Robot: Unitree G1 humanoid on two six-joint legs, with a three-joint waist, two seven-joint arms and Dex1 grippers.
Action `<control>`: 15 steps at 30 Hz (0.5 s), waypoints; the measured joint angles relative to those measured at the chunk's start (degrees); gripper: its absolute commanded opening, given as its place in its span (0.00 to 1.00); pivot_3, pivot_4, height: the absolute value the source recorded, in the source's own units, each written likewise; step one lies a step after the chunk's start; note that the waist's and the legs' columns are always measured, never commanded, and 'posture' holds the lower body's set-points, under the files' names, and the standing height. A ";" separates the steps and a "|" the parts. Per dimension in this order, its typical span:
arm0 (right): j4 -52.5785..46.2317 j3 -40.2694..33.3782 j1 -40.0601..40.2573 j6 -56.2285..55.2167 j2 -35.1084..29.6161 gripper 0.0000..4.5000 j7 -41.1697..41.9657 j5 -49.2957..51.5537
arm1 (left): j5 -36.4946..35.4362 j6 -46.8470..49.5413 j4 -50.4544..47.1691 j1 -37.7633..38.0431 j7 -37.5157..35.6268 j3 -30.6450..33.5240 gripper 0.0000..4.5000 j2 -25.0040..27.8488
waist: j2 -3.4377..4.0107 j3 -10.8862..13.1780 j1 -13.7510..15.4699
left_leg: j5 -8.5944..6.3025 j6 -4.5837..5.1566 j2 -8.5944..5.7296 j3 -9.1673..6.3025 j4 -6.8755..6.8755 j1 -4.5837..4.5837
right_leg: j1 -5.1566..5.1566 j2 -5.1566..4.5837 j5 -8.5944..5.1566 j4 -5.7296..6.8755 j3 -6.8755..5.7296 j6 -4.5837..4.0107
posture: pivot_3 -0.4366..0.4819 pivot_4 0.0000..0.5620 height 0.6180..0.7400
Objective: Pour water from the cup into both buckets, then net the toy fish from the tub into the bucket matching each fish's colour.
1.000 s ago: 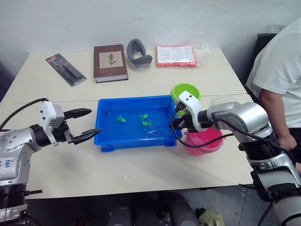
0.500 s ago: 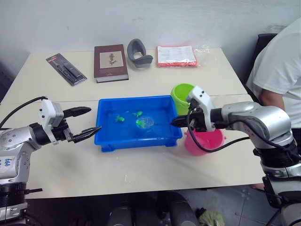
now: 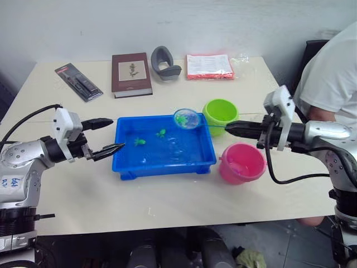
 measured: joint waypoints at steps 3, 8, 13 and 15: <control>2.40 -3.20 3.21 -7.70 -1.58 0.00 -1.02 -3.69 | 0.45 0.91 0.20 -2.53 0.79 -2.27 0.99 -1.08 | 0.00 0.00 0.13 | 0.00 0.00 -0.03 0.01 0.00 -0.01 | 0.01 0.01 0.01 -0.03 0.00 0.01 | 0.48 0.27 1.00; 10.29 -2.53 4.20 -21.27 -4.32 0.00 -1.89 -13.20 | 1.20 0.99 2.80 -5.34 1.00 -4.76 0.99 -3.47 | 0.00 0.00 -0.06 | 0.02 0.01 -0.05 0.11 0.00 0.07 | 0.03 0.05 0.04 -0.01 0.11 0.07 | 0.48 0.27 1.00; 16.68 2.04 4.21 -35.46 -5.71 0.00 -4.36 -24.34 | 2.43 0.05 5.44 -9.04 1.55 -6.92 0.99 -6.60 | 0.00 0.00 -0.10 | 0.06 -0.06 -0.03 0.17 -0.01 0.11 | 0.03 0.08 0.04 0.02 0.15 0.07 | 0.48 0.27 1.00; 17.99 2.76 4.17 -38.95 -5.20 0.00 -6.32 -27.01 | 2.67 -0.08 5.75 -9.40 1.68 -7.35 0.99 -7.25 | 0.00 0.00 -0.12 | 0.07 -0.08 -0.02 0.18 0.00 0.11 | 0.03 0.09 0.04 0.03 0.16 0.07 | 0.48 0.27 1.00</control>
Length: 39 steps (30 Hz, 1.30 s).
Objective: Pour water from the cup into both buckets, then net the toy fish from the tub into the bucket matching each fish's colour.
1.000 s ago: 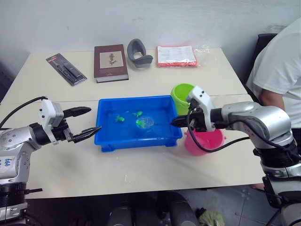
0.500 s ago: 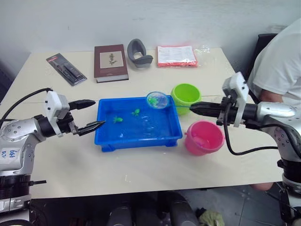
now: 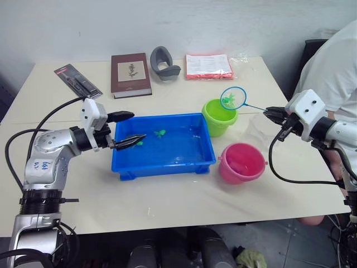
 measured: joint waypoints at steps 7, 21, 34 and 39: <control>8.04 6.78 -0.52 -24.18 -1.44 0.00 -7.28 -16.07 | 0.26 -0.08 0.60 0.06 0.02 -0.29 0.99 -0.42 | 0.01 0.00 0.03 | 0.01 -0.02 0.00 0.02 0.00 0.02 | 0.00 -0.02 0.00 0.01 0.03 0.00 | 0.48 0.27 1.00; 23.29 13.06 -4.96 -54.94 -8.34 0.00 -32.82 -44.39 | -0.62 0.65 -1.94 3.59 -1.28 1.85 0.99 1.49 | 0.03 0.02 -0.13 | 0.14 -0.17 0.03 0.07 0.00 0.10 | 0.00 0.00 -0.03 0.12 0.17 -0.03 | 0.48 0.27 1.00; 4.57 9.77 -6.52 -16.45 1.25 0.00 -1.09 8.85 | -2.33 0.49 -3.28 9.98 -1.38 8.32 0.99 4.15 | 0.07 0.04 -0.36 | 0.16 -0.14 0.17 -0.08 0.04 0.11 | 0.00 0.06 -0.03 0.21 0.11 -0.05 | 0.48 0.27 1.00; -12.27 13.14 -6.64 20.48 -0.39 0.00 4.78 27.31 | -2.32 -1.69 -0.87 15.46 -2.43 13.37 0.99 7.59 | 0.07 0.04 0.08 | 0.11 -0.05 0.17 -0.22 0.05 0.07 | 0.01 -0.06 -0.08 0.18 -0.04 -0.15 | 0.48 0.27 1.00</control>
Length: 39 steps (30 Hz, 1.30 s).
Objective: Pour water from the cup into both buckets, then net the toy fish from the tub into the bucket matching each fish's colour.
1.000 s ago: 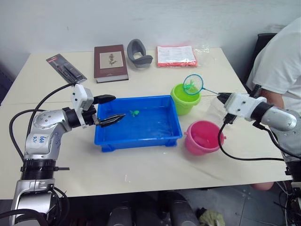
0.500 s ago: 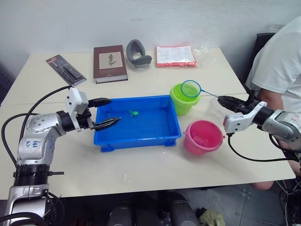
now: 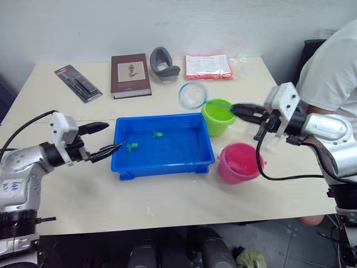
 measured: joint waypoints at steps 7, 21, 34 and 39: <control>-3.17 9.11 -7.13 23.79 0.72 0.00 -1.07 -0.56 | -0.74 2.28 -1.15 4.00 -1.04 2.28 0.99 2.47 | -0.01 0.00 0.03 | -0.19 0.18 -0.14 -0.05 0.00 -0.05 | 0.00 -0.23 0.01 -0.04 -0.12 -0.04 | 0.48 0.27 1.00; 21.54 20.20 -20.33 15.37 20.43 0.00 -1.05 -20.11 | 0.73 3.71 -3.81 6.14 1.14 3.36 0.99 4.63 | -0.01 -0.01 -0.38 | -0.15 0.10 -0.12 0.10 0.00 -0.14 | -0.11 -0.10 0.01 -0.02 -0.11 -0.04 | 0.48 0.27 1.00; 22.48 14.74 -16.90 7.88 28.41 0.00 -1.89 -23.20 | 0.27 6.93 -6.07 9.95 1.70 4.84 0.99 4.88 | -0.02 -0.01 -1.43 | -0.16 0.08 -0.07 0.02 -0.02 -0.29 | -0.16 -0.08 0.01 0.07 -0.15 -0.03 | 0.48 0.27 1.00; 15.51 10.27 -12.49 6.06 24.03 0.00 2.39 -20.99 | -0.45 7.37 -7.31 9.80 1.35 5.24 0.99 4.93 | -0.02 -0.01 -1.39 | -0.17 0.07 -0.07 0.01 -0.03 -0.29 | -0.16 -0.07 0.01 0.05 -0.16 -0.03 | 0.48 0.27 1.00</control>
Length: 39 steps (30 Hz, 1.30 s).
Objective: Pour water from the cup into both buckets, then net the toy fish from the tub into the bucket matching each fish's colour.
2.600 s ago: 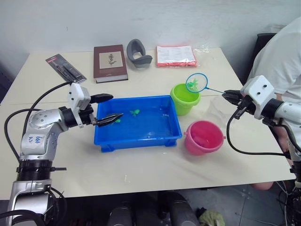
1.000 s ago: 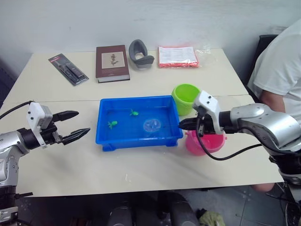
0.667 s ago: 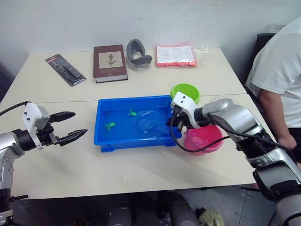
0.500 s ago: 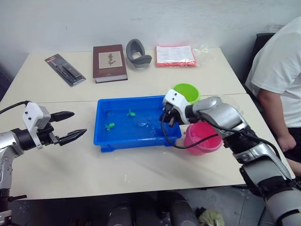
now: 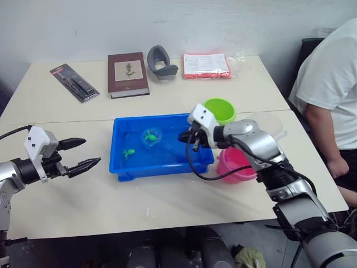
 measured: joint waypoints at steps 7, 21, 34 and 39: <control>-12.75 -7.80 8.00 2.04 -6.89 0.00 3.62 6.18 | -2.94 3.63 -2.88 -2.67 -0.76 -0.61 0.99 -0.02 | 0.00 0.00 0.33 | -0.01 -0.03 0.00 0.03 0.00 0.07 | 0.00 0.04 0.00 -0.10 0.04 0.00 | 0.48 0.27 1.00; -19.35 -23.87 16.06 3.33 -14.09 0.00 1.99 14.29 | -5.73 8.14 -1.50 -14.83 -0.67 -10.32 0.99 -3.64 | -0.02 -0.01 1.45 | 0.01 -0.02 -0.08 0.11 0.02 0.15 | 0.04 0.09 0.00 -0.09 0.12 0.00 | 0.48 0.27 1.00; 12.23 -20.97 12.36 -41.98 -22.15 0.00 -1.75 -9.76 | -4.64 3.16 1.80 -17.17 -2.13 -12.57 0.99 -5.24 | -0.02 -0.01 1.21 | 0.06 -0.05 -0.10 0.24 0.01 0.24 | 0.06 0.11 0.02 -0.09 0.22 0.04 | 0.48 0.27 1.00; 19.21 -16.98 12.49 -63.31 -23.76 0.00 -13.01 -23.71 | -4.86 3.02 -0.32 -14.54 -0.81 -11.81 0.99 -6.60 | 0.05 0.03 0.93 | 0.10 -0.15 -0.05 0.26 -0.02 0.28 | 0.06 0.11 0.01 -0.07 0.30 0.03 | 0.48 0.27 1.00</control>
